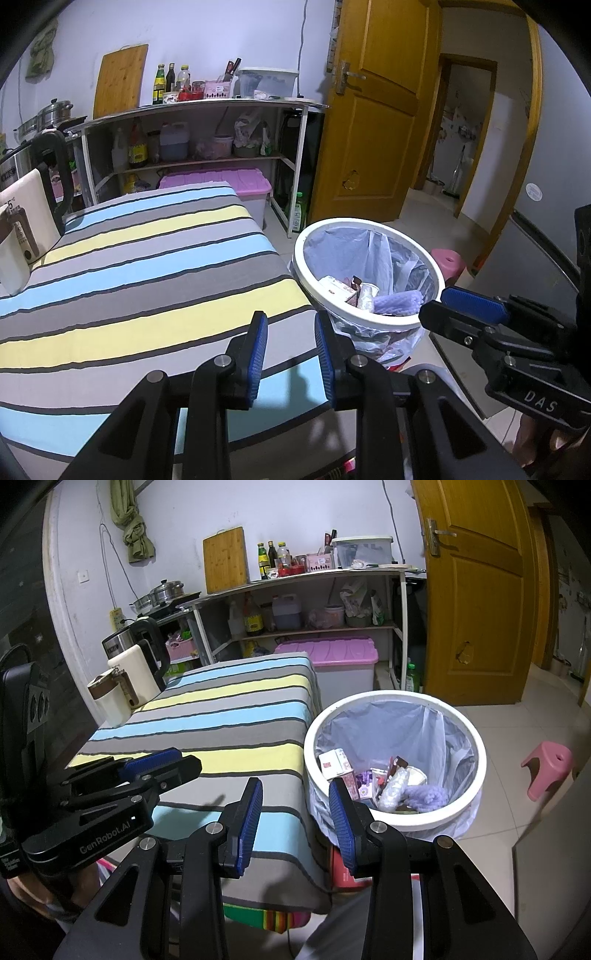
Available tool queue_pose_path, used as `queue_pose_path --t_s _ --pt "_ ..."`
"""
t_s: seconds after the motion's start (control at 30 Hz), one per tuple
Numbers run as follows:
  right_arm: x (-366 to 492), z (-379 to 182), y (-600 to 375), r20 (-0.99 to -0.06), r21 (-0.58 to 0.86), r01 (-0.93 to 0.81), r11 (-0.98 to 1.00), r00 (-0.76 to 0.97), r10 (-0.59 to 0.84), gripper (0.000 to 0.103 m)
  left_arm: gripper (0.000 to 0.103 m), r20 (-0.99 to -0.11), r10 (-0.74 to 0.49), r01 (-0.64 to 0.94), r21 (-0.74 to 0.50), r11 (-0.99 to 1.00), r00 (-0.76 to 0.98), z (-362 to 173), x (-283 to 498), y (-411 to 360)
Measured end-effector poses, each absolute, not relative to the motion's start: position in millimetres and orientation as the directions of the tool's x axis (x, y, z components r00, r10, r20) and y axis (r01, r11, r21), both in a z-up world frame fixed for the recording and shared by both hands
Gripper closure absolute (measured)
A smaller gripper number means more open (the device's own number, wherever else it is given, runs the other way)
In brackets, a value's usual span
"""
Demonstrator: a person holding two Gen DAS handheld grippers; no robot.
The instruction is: Collect trash
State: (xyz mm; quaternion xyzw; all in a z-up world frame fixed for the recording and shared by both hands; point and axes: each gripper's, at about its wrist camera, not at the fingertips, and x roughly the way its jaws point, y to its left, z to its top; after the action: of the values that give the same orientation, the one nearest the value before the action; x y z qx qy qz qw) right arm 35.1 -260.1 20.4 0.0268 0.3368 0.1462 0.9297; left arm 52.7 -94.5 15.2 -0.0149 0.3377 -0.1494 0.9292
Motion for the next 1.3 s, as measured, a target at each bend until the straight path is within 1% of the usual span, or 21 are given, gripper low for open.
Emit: queue_pose_path --t_s 0.77,1.3 --pt "35.4 20.2 -258.2 -0.618 0.148 -0.255 0.956 0.730 0.290 0.065 0.077 -0.625 -0.269 0.250 -0.120 0.961 0.733 17.0 49.7 -92.6" --pt "34.6 20.1 -257.3 -0.619 0.149 -0.254 0.956 0.730 0.290 0.065 0.077 -0.631 -0.229 0.223 -0.090 0.971 0.741 13.9 50.0 -90.5"
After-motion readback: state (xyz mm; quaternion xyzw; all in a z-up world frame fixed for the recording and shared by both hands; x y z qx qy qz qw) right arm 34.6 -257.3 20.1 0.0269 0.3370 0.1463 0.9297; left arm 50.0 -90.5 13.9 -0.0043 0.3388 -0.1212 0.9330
